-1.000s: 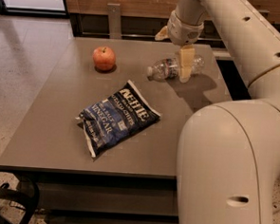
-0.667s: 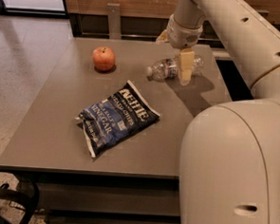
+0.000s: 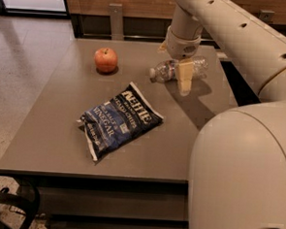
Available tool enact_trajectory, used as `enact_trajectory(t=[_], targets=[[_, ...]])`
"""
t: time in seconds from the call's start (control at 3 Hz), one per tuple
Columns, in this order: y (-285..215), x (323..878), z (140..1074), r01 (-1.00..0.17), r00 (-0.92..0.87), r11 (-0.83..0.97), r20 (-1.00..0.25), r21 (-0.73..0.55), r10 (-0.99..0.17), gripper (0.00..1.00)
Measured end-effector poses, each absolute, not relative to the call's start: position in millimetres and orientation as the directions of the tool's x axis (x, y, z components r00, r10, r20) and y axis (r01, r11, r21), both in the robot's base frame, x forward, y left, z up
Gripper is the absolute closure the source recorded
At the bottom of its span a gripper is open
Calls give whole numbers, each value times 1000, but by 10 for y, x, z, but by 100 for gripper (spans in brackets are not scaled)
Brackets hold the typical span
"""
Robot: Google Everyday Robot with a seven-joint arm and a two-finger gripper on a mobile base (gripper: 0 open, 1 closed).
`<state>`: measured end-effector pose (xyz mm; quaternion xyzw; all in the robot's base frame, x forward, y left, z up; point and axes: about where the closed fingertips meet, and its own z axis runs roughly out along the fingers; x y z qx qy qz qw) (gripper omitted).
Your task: Place water bottle upright
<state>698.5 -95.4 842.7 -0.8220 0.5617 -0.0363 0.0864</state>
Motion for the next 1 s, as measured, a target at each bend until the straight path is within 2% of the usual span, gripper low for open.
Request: enact_trajectory(t=[0.33,0.67,1.0], targets=[[-910,7008,8396,-918,363,-349,-47,-191,-930,0],[-882,7037,8379,-913,368,-352,-48,-207,-928,17],[-864,7056,8342,-912,370,-353,-49,-209,-928,48]])
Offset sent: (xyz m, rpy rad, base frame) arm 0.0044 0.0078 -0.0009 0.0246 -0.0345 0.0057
